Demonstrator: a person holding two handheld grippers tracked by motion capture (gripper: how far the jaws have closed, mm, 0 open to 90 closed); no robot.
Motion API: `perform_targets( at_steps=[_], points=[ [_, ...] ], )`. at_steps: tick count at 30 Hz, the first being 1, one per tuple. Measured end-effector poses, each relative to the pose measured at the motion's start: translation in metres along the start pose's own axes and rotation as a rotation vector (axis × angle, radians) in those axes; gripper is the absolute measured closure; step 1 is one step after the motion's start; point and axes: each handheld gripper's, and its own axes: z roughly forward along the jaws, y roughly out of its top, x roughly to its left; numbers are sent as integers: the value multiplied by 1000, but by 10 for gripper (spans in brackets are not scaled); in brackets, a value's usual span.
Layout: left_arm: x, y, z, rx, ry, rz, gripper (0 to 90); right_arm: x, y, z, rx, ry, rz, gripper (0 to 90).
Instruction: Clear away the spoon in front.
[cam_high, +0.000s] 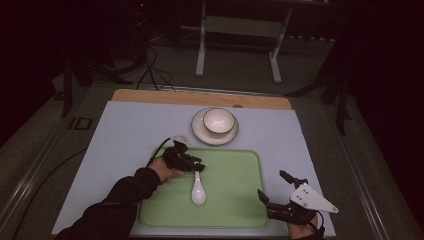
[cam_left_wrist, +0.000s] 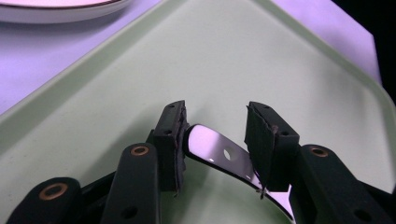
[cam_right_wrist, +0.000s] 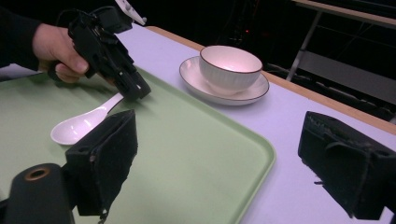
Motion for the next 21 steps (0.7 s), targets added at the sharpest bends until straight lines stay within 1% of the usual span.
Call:
perform_targets(
  at_steps=[2, 4, 7, 12, 14, 15, 16, 18, 19, 21],
  points=[
    [1, -1, 2, -11, 7, -3, 566, 0, 0, 0, 0, 2, 1, 119],
    [1, -1, 3, -31, 12, 4, 566, 0, 0, 1, 2, 3, 0, 119],
    [1, -1, 4, -37, 11, 5, 566, 0, 0, 1, 2, 6, -1, 119],
    [0, -1, 11, -24, 30, 24, 551, 0, 0, 1, 3, 7, -2, 119],
    [0, 0, 11, -34, 24, 21, 550, 0, 0, 1, 3, 8, 1, 119],
    [-1, 2, 11, -39, 30, 29, 550, -1, -1, 1, 3, 6, 1, 119],
    [-1, 3, 10, -47, 32, 24, 548, -1, -1, 1, 3, 8, 3, 119],
    [-1, 4, 6, -62, 31, 17, 532, 0, 0, 1, 3, 7, 2, 119],
    [-2, 6, 4, -66, 37, 12, 530, -1, 0, 1, 2, 8, 2, 119],
    [-4, 8, -1, -77, 38, -4, 447, -1, -1, 1, 1, 6, 4, 119]
  ],
)
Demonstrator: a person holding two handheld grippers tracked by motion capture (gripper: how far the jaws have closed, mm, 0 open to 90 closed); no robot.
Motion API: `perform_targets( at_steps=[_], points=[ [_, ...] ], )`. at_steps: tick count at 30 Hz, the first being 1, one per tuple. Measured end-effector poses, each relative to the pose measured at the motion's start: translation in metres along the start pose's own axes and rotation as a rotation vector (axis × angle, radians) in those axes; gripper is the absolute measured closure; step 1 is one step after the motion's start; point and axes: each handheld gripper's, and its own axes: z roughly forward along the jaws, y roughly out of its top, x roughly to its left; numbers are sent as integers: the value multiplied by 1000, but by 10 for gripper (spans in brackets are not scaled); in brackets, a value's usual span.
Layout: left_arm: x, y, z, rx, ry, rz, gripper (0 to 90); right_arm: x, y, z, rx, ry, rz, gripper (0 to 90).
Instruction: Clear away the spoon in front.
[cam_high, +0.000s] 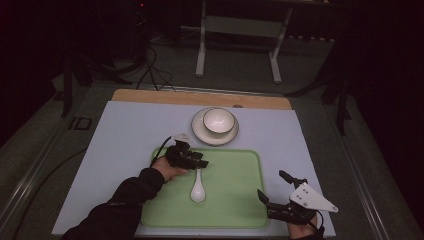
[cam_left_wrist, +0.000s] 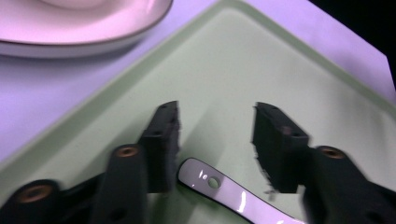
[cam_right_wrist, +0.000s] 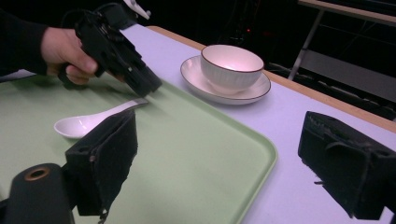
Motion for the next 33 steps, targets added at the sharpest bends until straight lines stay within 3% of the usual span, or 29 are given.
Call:
perform_targets(
  at_steps=[4, 5, 7, 8, 10, 12, 16, 19, 23, 33],
  points=[
    [-5, 4, -11, -50, -32, -11, 288, 0, 0, 0, -4, -2, 2, 113],
    [-8, 6, -16, -71, -29, -2, 288, 0, 0, 0, -5, -2, 2, 113],
    [-13, 9, -24, -94, -39, 13, 141, 0, 1, -1, -9, -5, 2, 113],
    [-19, 12, -32, -104, -51, 47, 139, 0, 1, -1, -11, -7, 2, 111],
    [-23, 14, -35, -110, -53, 64, 119, 0, 1, -2, -14, -10, 3, 110],
    [-30, 17, -42, -114, -52, 95, 0, 0, 1, -3, -19, -14, 3, 109],
    [-40, 20, -54, -147, -68, 106, 0, 0, 2, -3, -18, -15, 5, 109],
    [-47, 19, -59, -149, -74, 136, 0, 1, 2, -3, -17, -14, 4, 109],
    [-55, 17, -69, -162, -85, 142, 0, 0, 2, -3, -16, -15, 7, 109],
    [-62, 5, -109, -184, -32, 150, 0, 0, 2, -2, -14, -4, 11, 108]
  ],
)
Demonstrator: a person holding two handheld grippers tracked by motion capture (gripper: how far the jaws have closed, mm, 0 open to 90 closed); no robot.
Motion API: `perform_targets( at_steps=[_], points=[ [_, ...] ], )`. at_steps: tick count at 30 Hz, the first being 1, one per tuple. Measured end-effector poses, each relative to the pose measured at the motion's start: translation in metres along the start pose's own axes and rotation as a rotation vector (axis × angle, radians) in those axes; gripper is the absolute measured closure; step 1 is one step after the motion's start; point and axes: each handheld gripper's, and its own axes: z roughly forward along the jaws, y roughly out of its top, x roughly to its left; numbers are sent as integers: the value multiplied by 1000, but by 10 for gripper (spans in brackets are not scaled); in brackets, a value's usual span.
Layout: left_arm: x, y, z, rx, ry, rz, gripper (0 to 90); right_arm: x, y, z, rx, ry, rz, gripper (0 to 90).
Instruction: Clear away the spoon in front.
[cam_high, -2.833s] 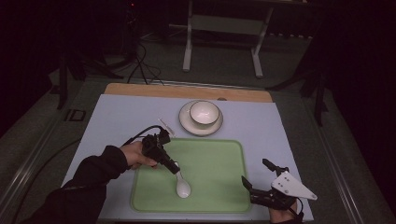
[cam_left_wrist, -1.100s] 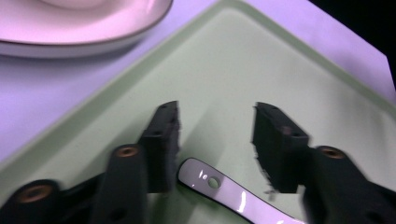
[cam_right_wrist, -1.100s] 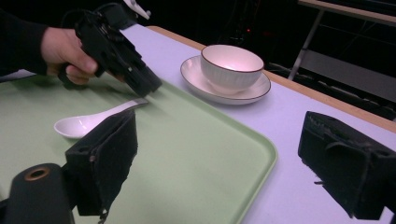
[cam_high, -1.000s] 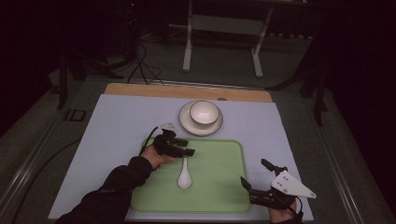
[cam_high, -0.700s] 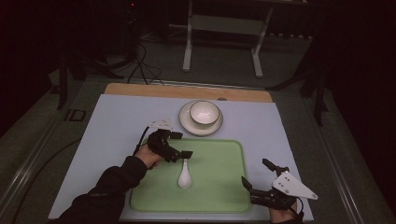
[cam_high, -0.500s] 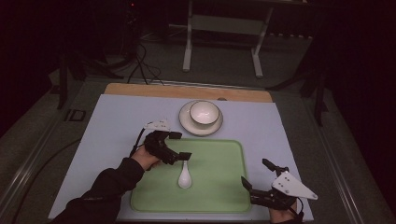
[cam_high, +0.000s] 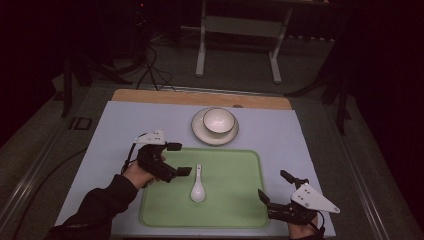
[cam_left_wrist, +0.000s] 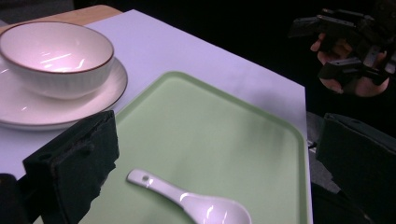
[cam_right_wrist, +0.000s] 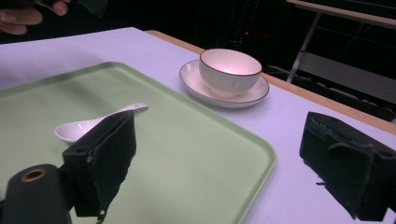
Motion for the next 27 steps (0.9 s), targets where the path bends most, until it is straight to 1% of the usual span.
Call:
perform_targets(
  at_steps=[5, 11, 17, 21, 25, 26, 27],
  points=[
    [-2, -9, -18, -16, 29, 0, 0, 0, 0, 0, 1, 4, 0, 108],
    [-5, -21, -34, -7, 60, 4, 0, 0, 0, 2, 5, 6, -1, 108],
    [-6, -34, -48, -9, 78, 1, 0, 1, 0, 1, 3, 2, 0, 108],
    [-5, -43, -53, 15, 105, 1, 0, 1, 0, 1, 4, 3, -2, 102],
    [-4, -52, -56, 15, 115, -13, 0, 1, 0, 2, 5, 3, -4, 102],
    [-4, -55, -56, 16, 122, -13, 0, 1, 0, 2, 5, 2, -4, 102],
    [-4, -58, -56, 31, 141, -13, 0, 1, 0, 2, 6, 2, -2, 102]
  ],
)
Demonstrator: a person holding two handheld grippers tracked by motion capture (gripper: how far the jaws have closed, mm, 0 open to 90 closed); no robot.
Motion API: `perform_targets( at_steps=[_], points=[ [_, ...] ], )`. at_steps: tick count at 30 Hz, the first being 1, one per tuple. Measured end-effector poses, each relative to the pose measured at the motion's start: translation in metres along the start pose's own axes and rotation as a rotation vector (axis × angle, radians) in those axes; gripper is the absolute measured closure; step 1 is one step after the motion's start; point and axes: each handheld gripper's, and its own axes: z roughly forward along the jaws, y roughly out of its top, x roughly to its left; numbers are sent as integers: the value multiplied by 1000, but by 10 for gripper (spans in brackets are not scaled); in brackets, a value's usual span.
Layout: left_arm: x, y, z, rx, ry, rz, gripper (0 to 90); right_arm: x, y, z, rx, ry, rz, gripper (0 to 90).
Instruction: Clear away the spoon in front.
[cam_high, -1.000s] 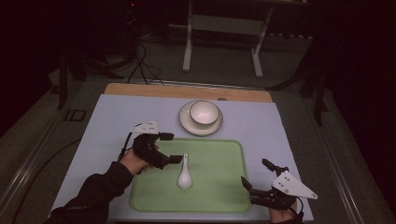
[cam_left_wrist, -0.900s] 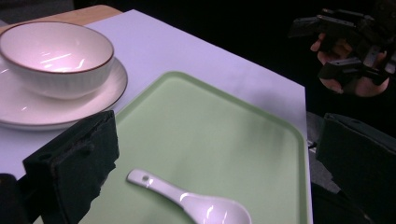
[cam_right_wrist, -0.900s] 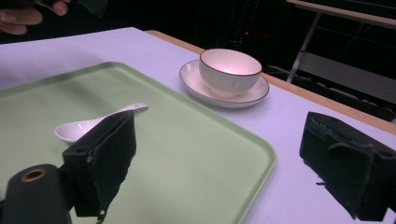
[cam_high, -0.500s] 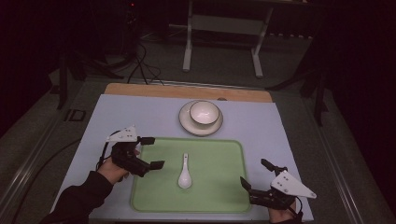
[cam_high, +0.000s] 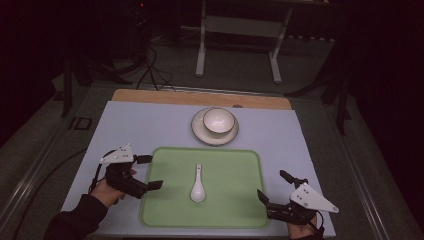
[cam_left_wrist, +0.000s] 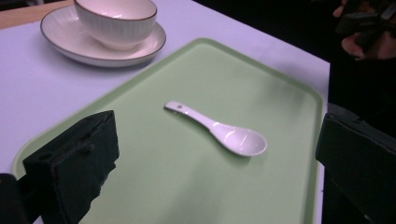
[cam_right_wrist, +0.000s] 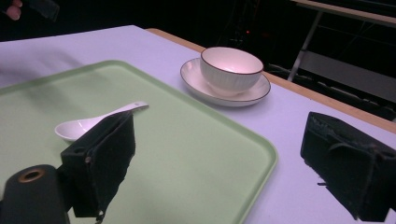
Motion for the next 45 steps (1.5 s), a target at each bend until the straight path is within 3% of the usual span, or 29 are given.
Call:
perform_targets(
  at_steps=[7, 17, 23, 27, 32, 36, 45],
  points=[
    [6, -16, -4, -2, 31, -33, 0, -2, -2, 2, 12, -4, 3, 102],
    [5, -31, -11, -28, 52, -20, 0, -3, -5, 5, 19, -19, 14, 102],
    [7, -40, -13, -37, 56, -41, 0, -3, -6, 6, 23, -25, 10, 102],
    [8, -46, -14, -40, 105, -49, 0, -3, -7, 8, 35, -24, 19, 102],
    [10, -48, -11, -41, 91, -66, 0, -3, -8, 9, 40, -29, 14, 103],
    [10, -48, -6, -30, 78, -62, 0, -3, -10, 11, 86, -45, 2, 103],
    [11, -49, 0, -9, 65, -64, 0, -6, -11, 11, 76, -41, 25, 103]
  ],
)
